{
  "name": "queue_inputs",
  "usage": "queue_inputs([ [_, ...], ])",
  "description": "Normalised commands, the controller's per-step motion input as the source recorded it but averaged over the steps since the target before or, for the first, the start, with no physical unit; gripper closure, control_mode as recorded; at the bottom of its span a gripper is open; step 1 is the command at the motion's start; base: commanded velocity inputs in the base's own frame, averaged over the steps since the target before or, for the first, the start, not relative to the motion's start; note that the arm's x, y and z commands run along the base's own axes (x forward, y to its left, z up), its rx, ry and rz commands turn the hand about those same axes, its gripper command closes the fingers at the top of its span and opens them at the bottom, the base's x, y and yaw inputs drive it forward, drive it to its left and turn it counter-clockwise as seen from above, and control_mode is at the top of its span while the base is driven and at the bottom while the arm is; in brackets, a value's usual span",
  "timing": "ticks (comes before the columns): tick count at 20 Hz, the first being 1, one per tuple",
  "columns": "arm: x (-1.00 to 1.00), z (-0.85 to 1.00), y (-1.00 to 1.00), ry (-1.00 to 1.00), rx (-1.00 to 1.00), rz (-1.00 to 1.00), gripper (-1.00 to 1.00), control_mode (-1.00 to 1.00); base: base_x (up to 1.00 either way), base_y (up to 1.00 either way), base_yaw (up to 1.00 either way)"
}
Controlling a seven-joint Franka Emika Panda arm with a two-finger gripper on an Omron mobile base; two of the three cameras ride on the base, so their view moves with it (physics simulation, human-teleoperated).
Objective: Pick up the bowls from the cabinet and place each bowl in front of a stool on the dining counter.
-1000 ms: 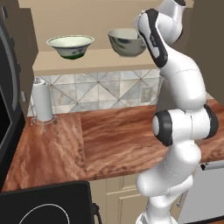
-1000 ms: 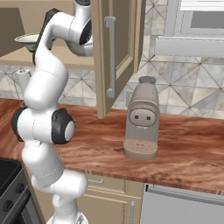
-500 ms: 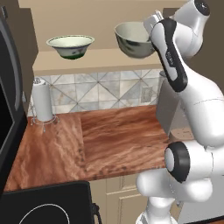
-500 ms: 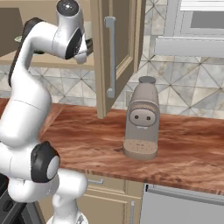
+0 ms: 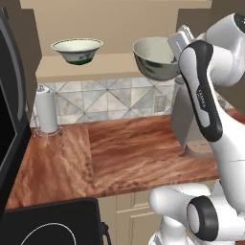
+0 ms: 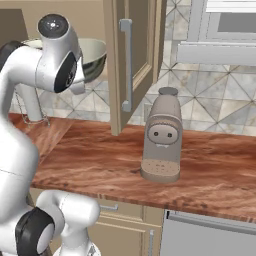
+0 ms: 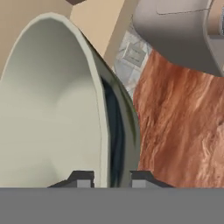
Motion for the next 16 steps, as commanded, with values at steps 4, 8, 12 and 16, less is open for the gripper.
queue_inputs([
  [4, -1.0, 0.0, -0.12, 0.19, 0.0, 0.0, 1.0, -1.0, 0.0, 0.0, 0.0],
  [8, -1.0, -0.01, -0.01, 0.22, 0.0, 0.0, 1.0, -1.0, 0.0, 0.0, 0.0],
  [12, -0.88, -0.06, 0.0, 0.1, -0.01, 0.0, 1.0, -1.0, 0.0, 0.0, 0.0],
  [16, -0.48, -0.01, 0.0, 0.02, 0.0, 0.0, 1.0, -1.0, 0.0, 0.0, 0.0],
])
